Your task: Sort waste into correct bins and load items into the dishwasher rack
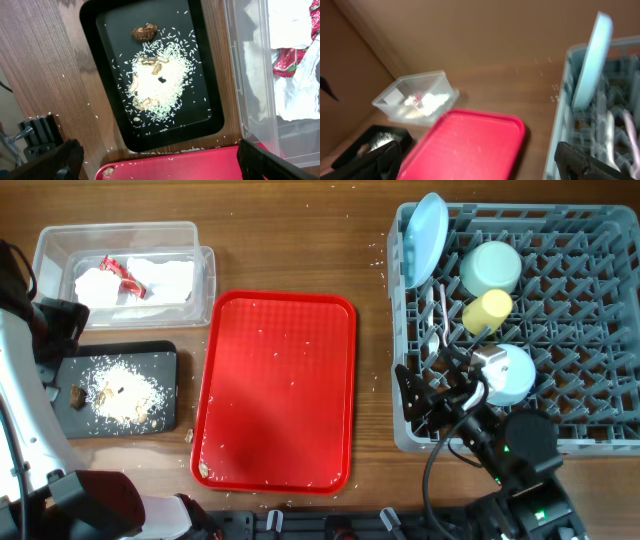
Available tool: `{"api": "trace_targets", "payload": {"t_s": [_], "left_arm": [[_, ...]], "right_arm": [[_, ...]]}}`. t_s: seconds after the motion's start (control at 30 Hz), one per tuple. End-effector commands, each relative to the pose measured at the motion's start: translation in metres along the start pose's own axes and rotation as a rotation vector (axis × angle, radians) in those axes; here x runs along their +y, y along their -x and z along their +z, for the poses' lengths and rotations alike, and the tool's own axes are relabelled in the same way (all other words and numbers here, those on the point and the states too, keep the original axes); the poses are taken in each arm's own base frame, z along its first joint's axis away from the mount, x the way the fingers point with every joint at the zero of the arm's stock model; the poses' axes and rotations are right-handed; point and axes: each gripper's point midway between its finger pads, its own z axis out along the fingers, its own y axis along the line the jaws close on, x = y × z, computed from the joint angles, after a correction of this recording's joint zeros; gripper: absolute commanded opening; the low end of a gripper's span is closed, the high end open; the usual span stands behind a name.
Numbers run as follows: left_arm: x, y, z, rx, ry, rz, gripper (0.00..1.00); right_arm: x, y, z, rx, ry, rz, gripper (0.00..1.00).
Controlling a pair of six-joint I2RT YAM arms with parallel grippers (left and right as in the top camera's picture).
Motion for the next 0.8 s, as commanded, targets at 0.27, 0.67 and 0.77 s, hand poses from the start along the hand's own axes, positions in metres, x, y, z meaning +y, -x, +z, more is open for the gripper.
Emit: {"api": "trace_targets", "payload": {"t_s": [0.27,0.67,0.77], "left_arm": [[0.003,0.003,0.001,-0.010,0.015,0.005,1.00],[0.003,0.003,0.001,-0.010,0.015,0.005,1.00],[0.003,0.003,0.001,-0.010,0.015,0.005,1.00]], "right_arm": [[-0.042,-0.013,-0.023,-0.198,-0.078,-0.059,1.00],[-0.101,-0.011,-0.039,-0.303,-0.324,-0.295,1.00],[-0.121,-0.021,-0.044,-0.255,-0.406,-0.291,1.00]]}}
